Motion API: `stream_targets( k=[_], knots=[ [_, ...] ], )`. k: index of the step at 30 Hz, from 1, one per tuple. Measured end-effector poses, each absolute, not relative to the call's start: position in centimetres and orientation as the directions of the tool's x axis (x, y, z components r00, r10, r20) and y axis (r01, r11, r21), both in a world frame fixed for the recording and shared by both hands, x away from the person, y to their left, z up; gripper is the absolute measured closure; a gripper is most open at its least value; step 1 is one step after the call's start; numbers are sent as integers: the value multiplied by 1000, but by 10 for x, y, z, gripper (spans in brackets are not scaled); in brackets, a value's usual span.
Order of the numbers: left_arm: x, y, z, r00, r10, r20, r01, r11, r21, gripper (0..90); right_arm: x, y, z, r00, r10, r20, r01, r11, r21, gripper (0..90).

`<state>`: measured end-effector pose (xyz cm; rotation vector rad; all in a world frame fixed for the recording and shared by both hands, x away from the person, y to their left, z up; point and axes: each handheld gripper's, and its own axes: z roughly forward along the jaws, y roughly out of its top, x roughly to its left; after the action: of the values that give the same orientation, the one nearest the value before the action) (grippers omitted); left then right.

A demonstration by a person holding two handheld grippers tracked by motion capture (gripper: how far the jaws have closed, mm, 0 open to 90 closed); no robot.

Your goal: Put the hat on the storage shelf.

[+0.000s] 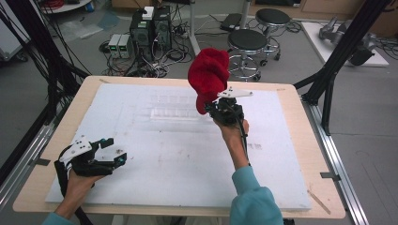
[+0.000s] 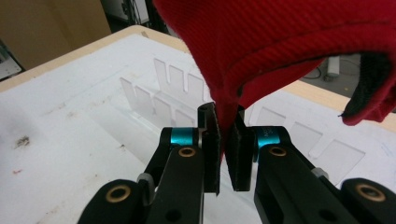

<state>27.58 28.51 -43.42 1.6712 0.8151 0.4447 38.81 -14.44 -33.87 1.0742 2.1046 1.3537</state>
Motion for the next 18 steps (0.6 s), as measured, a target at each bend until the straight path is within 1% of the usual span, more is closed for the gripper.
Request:
stream_targets(
  k=[8, 12, 18],
  knots=[
    [275, 287, -438, 684, 720, -121, 278, -104, 955, 133, 400, -143, -349, -607, 793, 56, 399, 243, 884, 858],
    [275, 290, -443, 674, 726, -135, 291, -94, 952, 133, 405, -140, -354, -604, 794, 63, 412, 243, 878, 857],
    [271, 293, -448, 670, 732, -126, 269, -81, 960, 133, 412, -137, -363, -604, 793, 74, 435, 250, 865, 856]
  ],
)
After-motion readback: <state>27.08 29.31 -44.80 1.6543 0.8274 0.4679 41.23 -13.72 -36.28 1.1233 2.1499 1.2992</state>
